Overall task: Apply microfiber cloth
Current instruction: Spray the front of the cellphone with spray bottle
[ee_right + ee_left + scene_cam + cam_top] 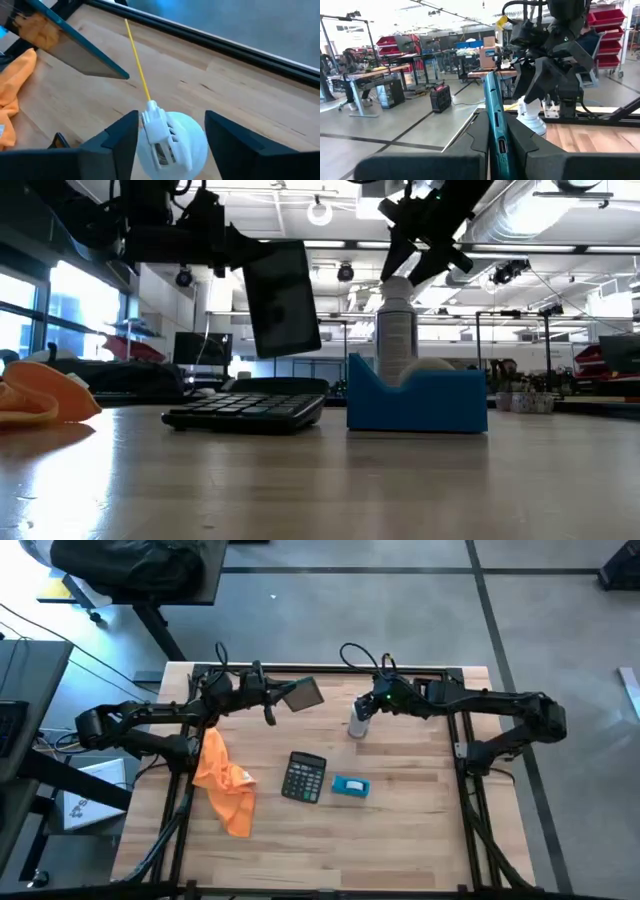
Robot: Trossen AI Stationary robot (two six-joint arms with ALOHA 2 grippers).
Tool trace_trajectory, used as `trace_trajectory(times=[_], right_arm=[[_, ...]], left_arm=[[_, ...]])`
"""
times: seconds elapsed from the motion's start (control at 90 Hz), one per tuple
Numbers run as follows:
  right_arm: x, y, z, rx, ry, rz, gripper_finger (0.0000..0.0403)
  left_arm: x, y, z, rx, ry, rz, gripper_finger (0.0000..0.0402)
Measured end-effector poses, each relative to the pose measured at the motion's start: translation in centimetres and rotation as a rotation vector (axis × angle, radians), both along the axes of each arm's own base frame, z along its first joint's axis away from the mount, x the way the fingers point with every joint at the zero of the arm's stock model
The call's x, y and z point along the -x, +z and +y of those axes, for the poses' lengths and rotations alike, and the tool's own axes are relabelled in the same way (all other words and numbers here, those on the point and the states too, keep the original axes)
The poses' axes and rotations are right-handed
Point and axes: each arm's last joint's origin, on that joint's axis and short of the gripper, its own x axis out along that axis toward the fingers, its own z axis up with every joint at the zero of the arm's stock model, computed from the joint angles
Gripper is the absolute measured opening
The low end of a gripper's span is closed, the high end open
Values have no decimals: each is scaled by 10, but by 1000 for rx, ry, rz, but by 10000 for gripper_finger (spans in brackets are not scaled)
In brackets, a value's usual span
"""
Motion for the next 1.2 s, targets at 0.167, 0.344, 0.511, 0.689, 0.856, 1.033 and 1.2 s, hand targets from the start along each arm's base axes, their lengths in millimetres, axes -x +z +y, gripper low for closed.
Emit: trace_trajectory(times=[0.167, 0.344, 0.511, 0.689, 0.856, 1.033, 1.2], right_arm=[[3, 6, 1, 4, 5, -27, 218], [10, 14, 3, -5, 20, -54, 225], [28, 6, 2, 23, -56, 136, 218], [28, -2, 3, 3, -70, 199, 217], [19, 2, 8, 22, -12, 132, 217], [19, 1, 9, 4, 2, 133, 217], [20, 1, 9, 0, 1, 142, 217]], left_arm=[[0, 0, 0, 0, 0, 1, 10], [0, 0, 0, -5, 1, 3, 10], [0, 0, 0, -4, 3, 3, 10], [0, 0, 0, -5, 2, 2, 10], [0, 0, 0, -2, 2, 0, 10], [0, 0, 0, -3, 2, 0, 10], [0, 0, 0, -2, 1, -1, 10]])
